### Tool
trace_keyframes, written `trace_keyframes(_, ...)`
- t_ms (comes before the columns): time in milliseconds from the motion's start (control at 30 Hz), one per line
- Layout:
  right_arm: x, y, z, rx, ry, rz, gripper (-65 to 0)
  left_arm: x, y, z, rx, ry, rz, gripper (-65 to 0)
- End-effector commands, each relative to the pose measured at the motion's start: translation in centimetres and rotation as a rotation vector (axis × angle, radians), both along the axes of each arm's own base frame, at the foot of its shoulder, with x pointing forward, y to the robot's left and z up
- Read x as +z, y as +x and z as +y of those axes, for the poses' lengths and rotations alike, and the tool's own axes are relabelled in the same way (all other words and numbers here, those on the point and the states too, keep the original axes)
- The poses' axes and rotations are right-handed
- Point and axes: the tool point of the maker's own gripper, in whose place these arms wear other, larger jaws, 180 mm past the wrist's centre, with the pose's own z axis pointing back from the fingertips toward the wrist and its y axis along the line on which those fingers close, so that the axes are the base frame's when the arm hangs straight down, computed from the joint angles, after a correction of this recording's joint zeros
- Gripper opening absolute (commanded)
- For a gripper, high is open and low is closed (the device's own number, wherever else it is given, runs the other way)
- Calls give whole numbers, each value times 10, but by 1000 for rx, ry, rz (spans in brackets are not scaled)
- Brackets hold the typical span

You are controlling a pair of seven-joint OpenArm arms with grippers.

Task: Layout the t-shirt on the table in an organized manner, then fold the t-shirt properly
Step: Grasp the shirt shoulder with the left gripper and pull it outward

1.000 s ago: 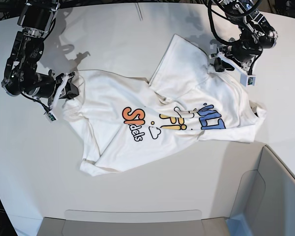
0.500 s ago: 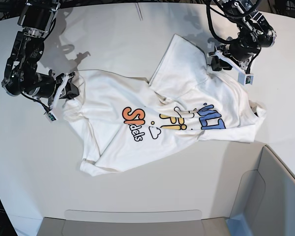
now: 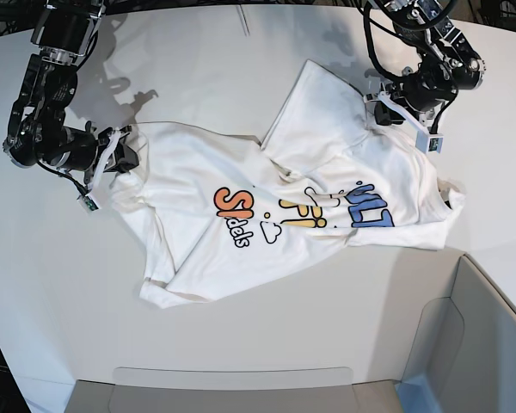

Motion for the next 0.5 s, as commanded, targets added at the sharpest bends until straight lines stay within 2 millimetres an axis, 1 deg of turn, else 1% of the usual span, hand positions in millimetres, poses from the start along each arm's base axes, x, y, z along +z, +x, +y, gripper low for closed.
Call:
trace_keyframes(0, 13, 9, -2, 3, 5, -49, -650, -8, -15, 6, -9, 34, 78, -496)
trace_keyframes(233, 12, 9, -2, 3, 5, -47, -650, -9, -19, 7, -9, 37, 89, -443)
trace_keyframes(333, 12, 8, -2, 3, 5, -46, -650, -13, -29, 6, -9, 29, 108, -429)
trace_keyframes(467, 12, 8, -2, 3, 5, -46, -650, -13, -26, 2, -14, 20, 104, -424)
